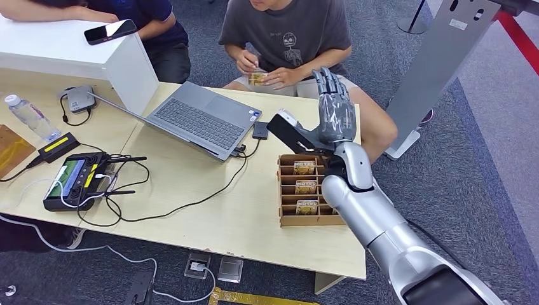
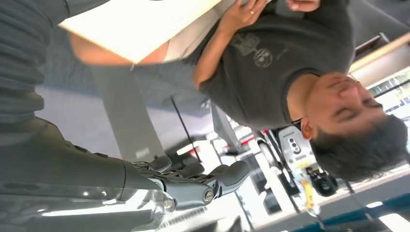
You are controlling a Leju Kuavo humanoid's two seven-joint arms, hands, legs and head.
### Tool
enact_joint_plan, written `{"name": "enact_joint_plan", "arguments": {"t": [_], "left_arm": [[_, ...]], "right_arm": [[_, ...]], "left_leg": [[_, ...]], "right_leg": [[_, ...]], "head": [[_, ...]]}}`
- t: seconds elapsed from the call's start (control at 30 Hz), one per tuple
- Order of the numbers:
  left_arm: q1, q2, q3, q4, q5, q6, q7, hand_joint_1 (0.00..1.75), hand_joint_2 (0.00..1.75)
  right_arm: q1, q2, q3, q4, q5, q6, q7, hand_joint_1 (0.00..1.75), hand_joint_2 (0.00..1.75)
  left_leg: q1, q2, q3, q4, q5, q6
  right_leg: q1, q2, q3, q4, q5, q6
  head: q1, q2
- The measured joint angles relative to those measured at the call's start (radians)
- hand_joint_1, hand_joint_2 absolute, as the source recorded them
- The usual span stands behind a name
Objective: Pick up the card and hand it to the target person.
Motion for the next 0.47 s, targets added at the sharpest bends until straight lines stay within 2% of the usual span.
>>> {"name": "enact_joint_plan", "arguments": {"t": [0.23, 0.47], "left_arm": [[0.002, 0.0, 0.0, 0.0, 0.02, 0.008, 0.012, 0.0, 0.0], [0.006, 0.0, 0.0, 0.0, 0.023, 0.008, 0.015, 0.0, 0.0]], "right_arm": [[0.125, -0.053, -0.033, -0.178, -0.235, -0.021, -0.015, 0.0, 1.75], [0.303, -0.128, -0.085, -0.428, -0.444, -0.002, -0.034, 0.0, 1.75]], "left_leg": [[0.0, 0.0, 0.0, 0.0, 0.0, 0.0], [0.0, 0.0, 0.0, 0.0, 0.0, 0.0]], "right_leg": [[0.0, 0.0, 0.0, 0.0, 0.0, 0.0], [0.0, 0.001, 0.0, -0.001, 0.0, 0.0]], "head": [[0.0, 0.0], [0.0, 0.0]]}}
